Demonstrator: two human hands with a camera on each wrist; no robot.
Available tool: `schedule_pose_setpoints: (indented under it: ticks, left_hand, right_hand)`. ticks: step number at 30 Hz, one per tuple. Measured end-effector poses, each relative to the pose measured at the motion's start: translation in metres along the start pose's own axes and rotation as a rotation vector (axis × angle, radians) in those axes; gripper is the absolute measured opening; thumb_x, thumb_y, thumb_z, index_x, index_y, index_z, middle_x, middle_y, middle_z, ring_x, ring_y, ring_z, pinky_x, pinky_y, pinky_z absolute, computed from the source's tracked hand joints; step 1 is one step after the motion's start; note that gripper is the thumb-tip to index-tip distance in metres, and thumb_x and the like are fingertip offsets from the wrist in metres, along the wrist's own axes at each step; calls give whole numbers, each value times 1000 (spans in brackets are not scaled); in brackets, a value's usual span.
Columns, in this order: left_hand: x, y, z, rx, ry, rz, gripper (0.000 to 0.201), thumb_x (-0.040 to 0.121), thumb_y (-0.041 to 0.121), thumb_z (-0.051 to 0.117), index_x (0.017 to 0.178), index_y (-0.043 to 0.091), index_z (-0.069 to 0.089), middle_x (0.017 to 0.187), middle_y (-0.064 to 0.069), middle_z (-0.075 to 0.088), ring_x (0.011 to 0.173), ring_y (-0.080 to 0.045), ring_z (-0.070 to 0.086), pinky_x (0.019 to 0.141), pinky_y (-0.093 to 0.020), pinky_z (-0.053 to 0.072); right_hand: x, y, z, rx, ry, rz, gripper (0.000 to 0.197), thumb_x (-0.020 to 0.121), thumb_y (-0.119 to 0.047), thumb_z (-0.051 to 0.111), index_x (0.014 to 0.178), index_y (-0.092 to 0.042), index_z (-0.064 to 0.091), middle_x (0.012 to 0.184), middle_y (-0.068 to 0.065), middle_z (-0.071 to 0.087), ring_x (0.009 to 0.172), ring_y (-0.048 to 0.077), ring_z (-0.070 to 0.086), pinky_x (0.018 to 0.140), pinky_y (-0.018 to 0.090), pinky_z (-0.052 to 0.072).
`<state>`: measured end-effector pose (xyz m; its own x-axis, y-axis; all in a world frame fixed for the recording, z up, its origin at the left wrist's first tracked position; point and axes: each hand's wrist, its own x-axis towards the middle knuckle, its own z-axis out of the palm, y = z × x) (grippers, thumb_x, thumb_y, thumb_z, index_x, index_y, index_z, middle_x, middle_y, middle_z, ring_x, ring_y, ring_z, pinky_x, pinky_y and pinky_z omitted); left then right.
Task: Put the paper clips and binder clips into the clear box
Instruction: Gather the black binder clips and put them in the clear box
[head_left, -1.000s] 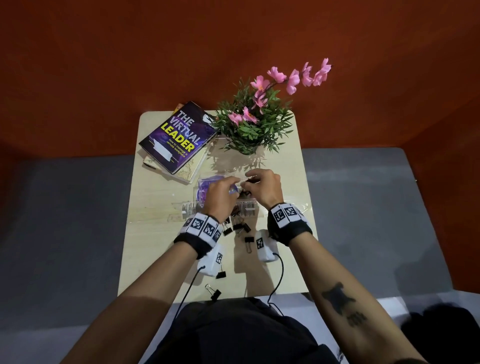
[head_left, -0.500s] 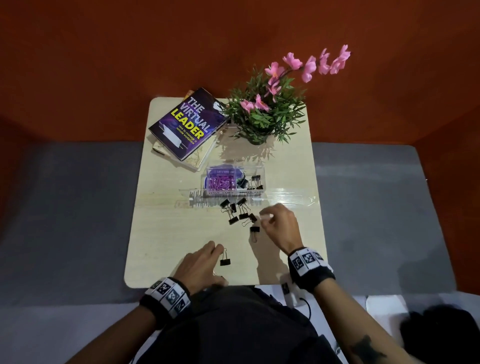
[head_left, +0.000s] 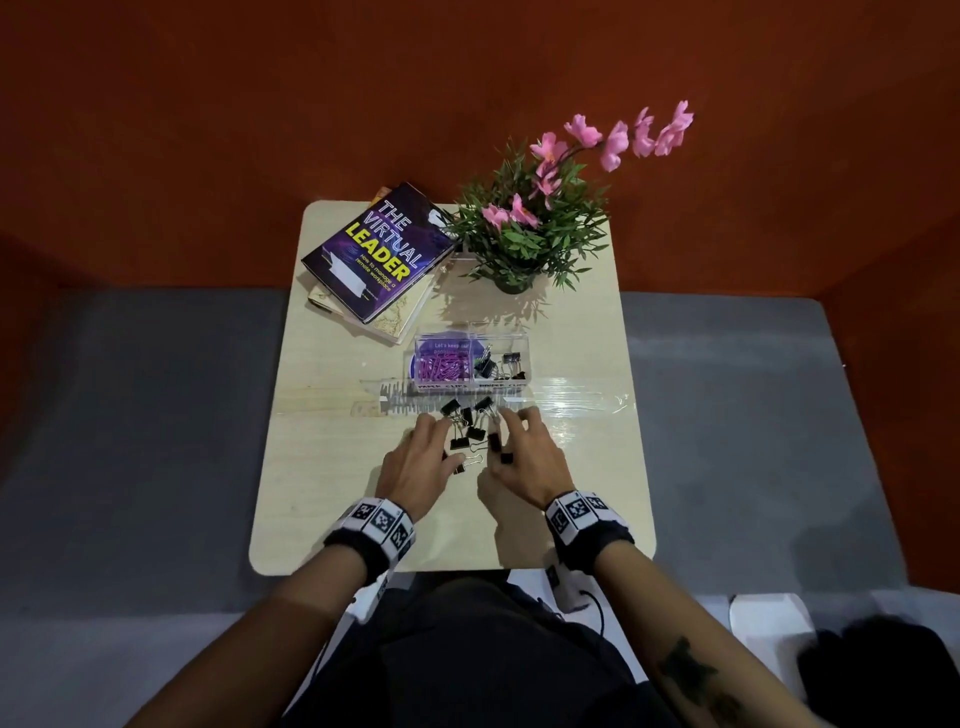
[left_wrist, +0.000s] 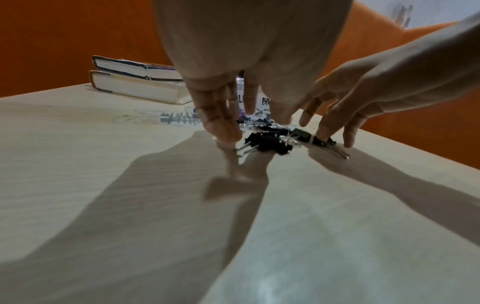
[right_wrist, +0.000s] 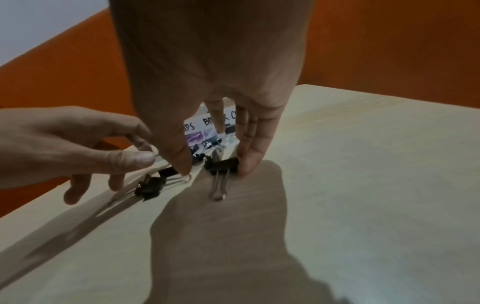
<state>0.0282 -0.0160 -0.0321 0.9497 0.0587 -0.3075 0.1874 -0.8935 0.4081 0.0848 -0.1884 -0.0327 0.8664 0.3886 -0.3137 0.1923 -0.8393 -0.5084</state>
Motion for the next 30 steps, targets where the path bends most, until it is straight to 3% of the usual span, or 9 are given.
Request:
schedule_pose_setpoints:
  ticks: [3, 6, 10, 13, 20, 23, 26, 30]
  left_hand:
    - [11, 4, 1, -11, -71, -60, 75, 86, 56, 56, 146, 24, 23, 139, -6, 33, 116, -29, 49, 77, -45, 53]
    - [15, 6, -2, -66, -161, -88, 89, 75, 63, 62, 146, 32, 20, 147, -5, 22, 129, -30, 39, 89, -46, 49]
    - [10, -1, -7, 7, -264, -30, 116, 62, 44, 83, 147, 36, 4, 156, 0, 1, 133, -30, 33, 92, -47, 48]
    - [18, -4, -5, 33, -282, -49, 122, 63, 25, 88, 147, 37, 1, 157, -4, -1, 132, -34, 36, 91, -46, 50]
    - [28, 2, 1, -105, -192, -18, 90, 65, 3, 84, 136, 28, 37, 148, -13, 18, 112, -37, 55, 84, -46, 54]
    - [28, 0, 1, -111, -175, 16, 79, 64, 5, 85, 127, 24, 42, 140, -8, 29, 100, -32, 58, 79, -45, 55]
    - [30, 5, -4, -62, -165, 45, 60, 70, 14, 82, 117, 14, 45, 127, -6, 39, 88, -30, 59, 71, -43, 53]
    - [34, 15, -9, -40, -149, 65, 38, 83, 15, 69, 113, 12, 46, 115, -10, 55, 88, -33, 60, 72, -44, 51]
  right_hand:
    - [10, -11, -4, -33, -133, -18, 60, 82, -30, 62, 135, -26, 33, 121, 11, 40, 102, 33, 53, 66, 41, 52]
    - [11, -12, -5, -69, -224, -12, 69, 74, -22, 70, 134, -25, 37, 126, 13, 35, 109, 35, 48, 74, 46, 53]
    - [5, -6, -3, -90, -168, -2, 79, 74, -18, 71, 139, -29, 29, 124, 13, 35, 105, 34, 47, 65, 41, 51]
    - [7, -7, 0, -81, -155, -2, 80, 76, -17, 69, 142, -32, 24, 120, 14, 34, 99, 34, 46, 63, 41, 52]
    - [17, -17, 5, -50, -170, 30, 70, 69, -21, 80, 127, -25, 41, 117, 14, 39, 93, 37, 53, 72, 47, 56]
    - [19, -17, 2, -5, -157, 52, 64, 66, -14, 81, 120, -20, 48, 114, 14, 42, 86, 37, 59, 74, 45, 57]
    - [21, -15, -4, 47, -74, 102, 42, 73, -8, 74, 111, -12, 59, 109, 15, 49, 81, 37, 62, 74, 41, 55]
    - [23, -16, -8, 25, -44, 105, 23, 72, -6, 74, 93, -8, 65, 91, 14, 61, 75, 34, 61, 62, 31, 46]
